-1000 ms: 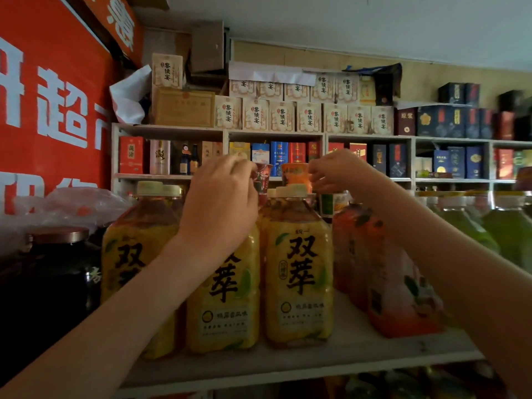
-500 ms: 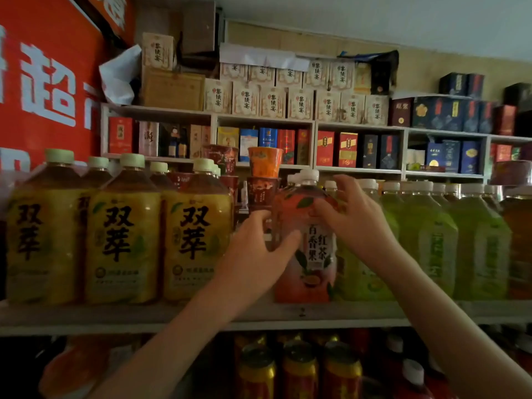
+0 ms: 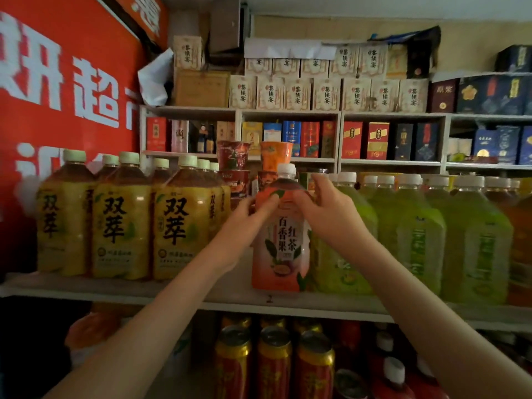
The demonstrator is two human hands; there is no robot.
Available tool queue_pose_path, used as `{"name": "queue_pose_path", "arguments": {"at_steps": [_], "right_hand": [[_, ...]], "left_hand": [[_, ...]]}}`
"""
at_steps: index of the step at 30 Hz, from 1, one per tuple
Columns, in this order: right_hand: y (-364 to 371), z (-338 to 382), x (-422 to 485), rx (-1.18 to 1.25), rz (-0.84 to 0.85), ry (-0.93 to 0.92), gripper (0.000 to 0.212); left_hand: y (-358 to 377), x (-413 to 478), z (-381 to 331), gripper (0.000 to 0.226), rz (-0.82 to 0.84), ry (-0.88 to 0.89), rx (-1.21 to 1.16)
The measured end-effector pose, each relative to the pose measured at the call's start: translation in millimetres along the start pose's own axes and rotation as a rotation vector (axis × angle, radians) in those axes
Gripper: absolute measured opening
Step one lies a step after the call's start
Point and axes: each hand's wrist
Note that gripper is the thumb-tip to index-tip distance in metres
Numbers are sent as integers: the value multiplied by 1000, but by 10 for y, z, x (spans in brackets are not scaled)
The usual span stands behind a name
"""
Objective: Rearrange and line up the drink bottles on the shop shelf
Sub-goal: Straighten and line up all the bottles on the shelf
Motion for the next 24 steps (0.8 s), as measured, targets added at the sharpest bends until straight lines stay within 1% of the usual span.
{"name": "queue_pose_path", "arguments": {"at_steps": [2,3,4,6,8,10,13,16,18,20,21,23,24], "right_hand": [[-72,54,258,-6,26,48,48],[-92,86,380,16,73,108,51],[-96,115,488,72,135,170,51],[-49,164,649,251,229,276,44],[44,166,746,296,217,335,34],[142,125,802,228,162,360,27],[221,110,873,194,117,398,31],[195,229,998,304,149,547,42],[170,250,1070,299,181,586,45],[179,222,1074,245,217,597,41],[182,196,1056,248,231,601,40],[195,168,1027,305,249,600,42],[197,155,1015,334,249,599,43]], "left_hand": [[-51,94,-177,50,14,47,61],[-77,144,-253,48,21,54,85],[-99,195,-311,45,24,54,110],[-117,283,-358,42,27,54,189],[-109,347,-347,43,50,61,283],[-96,372,-323,45,74,80,299],[-92,359,-301,45,110,111,237],[-128,333,-280,35,170,121,214],[-190,309,-271,23,172,147,238],[-296,293,-271,20,129,223,299],[-351,268,-288,18,108,268,337],[-443,251,-299,11,130,285,382],[-459,256,-286,19,160,259,395]]}}
Point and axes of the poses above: each hand's wrist, its own x-axis towards the middle knuckle, its own y-axis out of the palm, z = x × y, and after that the axes turned 8 degrees about -y, right-handed
